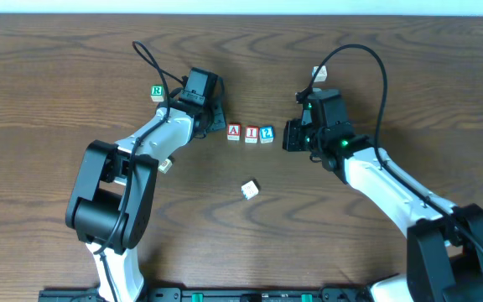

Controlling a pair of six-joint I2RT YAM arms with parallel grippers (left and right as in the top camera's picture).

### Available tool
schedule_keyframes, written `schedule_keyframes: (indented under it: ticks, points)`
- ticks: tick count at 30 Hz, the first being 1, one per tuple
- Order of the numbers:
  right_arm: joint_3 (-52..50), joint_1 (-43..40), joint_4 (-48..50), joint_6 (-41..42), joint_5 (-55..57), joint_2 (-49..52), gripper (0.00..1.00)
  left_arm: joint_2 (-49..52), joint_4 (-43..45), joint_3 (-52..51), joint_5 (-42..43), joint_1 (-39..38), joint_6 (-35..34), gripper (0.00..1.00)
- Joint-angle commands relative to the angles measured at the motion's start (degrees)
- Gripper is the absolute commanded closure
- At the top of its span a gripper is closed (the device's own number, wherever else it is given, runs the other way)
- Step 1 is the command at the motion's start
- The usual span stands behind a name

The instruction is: Spell out Ai2

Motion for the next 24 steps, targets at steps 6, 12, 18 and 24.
schedule_keyframes:
  ticks: [6, 12, 18, 24]
  points:
    - [1.5, -0.3, 2.0, -1.4, -3.9, 5.8, 0.99, 0.9, -0.3, 1.0, 4.6, -0.2, -1.0, 0.94]
    - [1.5, -0.7, 3.6, -0.8, -4.1, 8.2, 0.99, 0.9, -0.9, 1.0, 6.6, -0.2, -1.9, 0.94]
    - [1.5, -0.7, 4.5, -0.8, -4.0, 9.6, 0.99, 0.9, -1.3, 1.0, 6.9, -0.8, -2.4, 0.94]
    - [1.5, -0.7, 6.4, -0.3, -4.0, 11.3, 0.99, 0.9, -1.3, 1.0, 6.9, -1.7, -2.4, 0.95]
